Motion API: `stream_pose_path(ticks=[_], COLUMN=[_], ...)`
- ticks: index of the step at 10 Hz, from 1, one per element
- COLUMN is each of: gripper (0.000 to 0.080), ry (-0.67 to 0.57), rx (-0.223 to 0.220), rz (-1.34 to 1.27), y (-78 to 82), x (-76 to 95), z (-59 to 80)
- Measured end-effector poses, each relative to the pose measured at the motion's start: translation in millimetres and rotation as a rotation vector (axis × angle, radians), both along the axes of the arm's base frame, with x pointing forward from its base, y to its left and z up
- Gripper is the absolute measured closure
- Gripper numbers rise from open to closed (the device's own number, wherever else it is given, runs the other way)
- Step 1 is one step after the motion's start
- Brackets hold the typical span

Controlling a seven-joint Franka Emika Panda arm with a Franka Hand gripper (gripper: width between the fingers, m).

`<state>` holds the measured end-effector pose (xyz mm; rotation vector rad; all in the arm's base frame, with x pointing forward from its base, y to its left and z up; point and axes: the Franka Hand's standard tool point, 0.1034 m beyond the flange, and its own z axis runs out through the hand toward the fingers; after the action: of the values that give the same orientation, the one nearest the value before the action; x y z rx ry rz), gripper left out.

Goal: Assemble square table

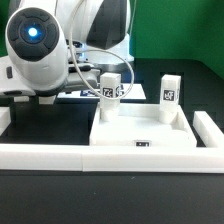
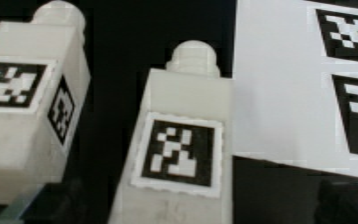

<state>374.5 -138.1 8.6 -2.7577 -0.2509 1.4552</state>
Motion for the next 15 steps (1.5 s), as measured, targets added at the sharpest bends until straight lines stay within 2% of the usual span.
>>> stream_pose_path(ticks=[3,6,7,8,9,15], gripper=[0.0150,0.0159,0.0342,0.0342,0.0496,0.0510], ry=[0.027,0.031,0.031,0.031,0.031,0.031], rx=[-0.014,-0.009,-0.008,-0.008,-0.008,-0.008], rz=[0.003,0.011,0.011,0.011,0.012,0.012], y=[8.3,9.7,9.8,9.8,9.9,10.1], x=[-5.6,-6.2,-6.2,-6.2,-6.1,-6.0], z=[-4.4,-5.8,-5.8,-5.8,-5.8,-5.8])
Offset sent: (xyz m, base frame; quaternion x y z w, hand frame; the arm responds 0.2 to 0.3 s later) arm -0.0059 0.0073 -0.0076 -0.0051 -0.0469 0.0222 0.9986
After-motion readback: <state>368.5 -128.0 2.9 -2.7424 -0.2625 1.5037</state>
